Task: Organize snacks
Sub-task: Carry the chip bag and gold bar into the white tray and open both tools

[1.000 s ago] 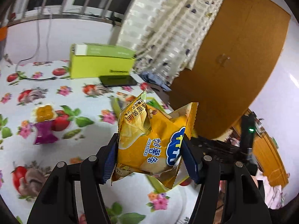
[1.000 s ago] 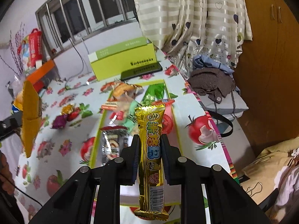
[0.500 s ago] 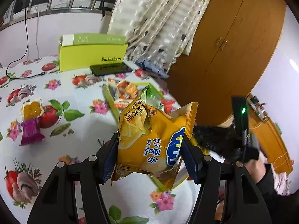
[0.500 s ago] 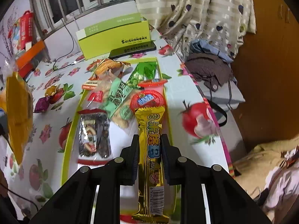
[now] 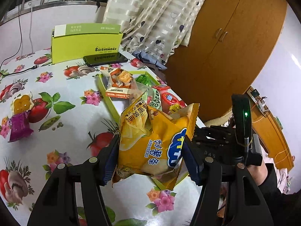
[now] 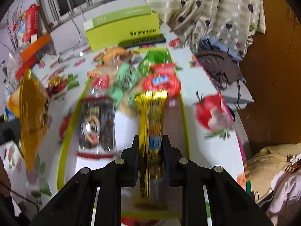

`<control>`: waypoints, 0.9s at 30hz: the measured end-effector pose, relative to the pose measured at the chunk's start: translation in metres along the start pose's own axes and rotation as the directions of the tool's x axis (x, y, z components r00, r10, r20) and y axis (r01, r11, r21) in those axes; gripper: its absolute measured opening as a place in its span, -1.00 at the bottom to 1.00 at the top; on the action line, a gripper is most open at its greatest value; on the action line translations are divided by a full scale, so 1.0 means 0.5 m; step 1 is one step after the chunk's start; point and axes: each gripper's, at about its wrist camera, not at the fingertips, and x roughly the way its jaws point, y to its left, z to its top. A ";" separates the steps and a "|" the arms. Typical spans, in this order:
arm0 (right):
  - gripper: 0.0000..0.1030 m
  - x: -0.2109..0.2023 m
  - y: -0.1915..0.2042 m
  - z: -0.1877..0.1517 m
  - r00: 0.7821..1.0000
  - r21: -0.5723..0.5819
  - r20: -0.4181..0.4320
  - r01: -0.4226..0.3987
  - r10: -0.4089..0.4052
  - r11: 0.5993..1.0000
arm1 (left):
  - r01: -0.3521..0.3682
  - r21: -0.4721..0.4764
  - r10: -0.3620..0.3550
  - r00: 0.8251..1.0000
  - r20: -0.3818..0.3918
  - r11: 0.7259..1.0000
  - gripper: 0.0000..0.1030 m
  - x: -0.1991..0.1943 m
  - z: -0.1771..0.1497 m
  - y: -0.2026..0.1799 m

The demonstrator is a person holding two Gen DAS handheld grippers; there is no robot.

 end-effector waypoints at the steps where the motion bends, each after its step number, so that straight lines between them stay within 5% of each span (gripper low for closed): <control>1: -0.61 0.000 -0.003 -0.003 1.000 -0.001 0.000 0.007 -0.007 1.000 | 0.001 0.004 -0.001 1.000 -0.003 1.000 0.23 0.002 -0.001 -0.002; 6: -0.61 0.003 -0.015 0.001 0.998 0.011 -0.012 0.061 -0.061 0.998 | 0.005 0.011 -0.004 1.000 -0.023 1.000 0.24 0.015 -0.001 -0.011; 12: -0.42 -0.020 0.002 -0.001 0.998 -0.017 0.018 -0.061 0.062 0.998 | 0.002 0.013 -0.002 0.999 -0.033 1.000 0.24 0.023 0.001 -0.008; 27: -0.44 -0.062 -0.040 0.002 0.995 0.060 0.096 -0.039 0.033 0.997 | 0.032 0.076 -0.026 0.996 -0.087 0.997 0.25 0.091 0.010 -0.061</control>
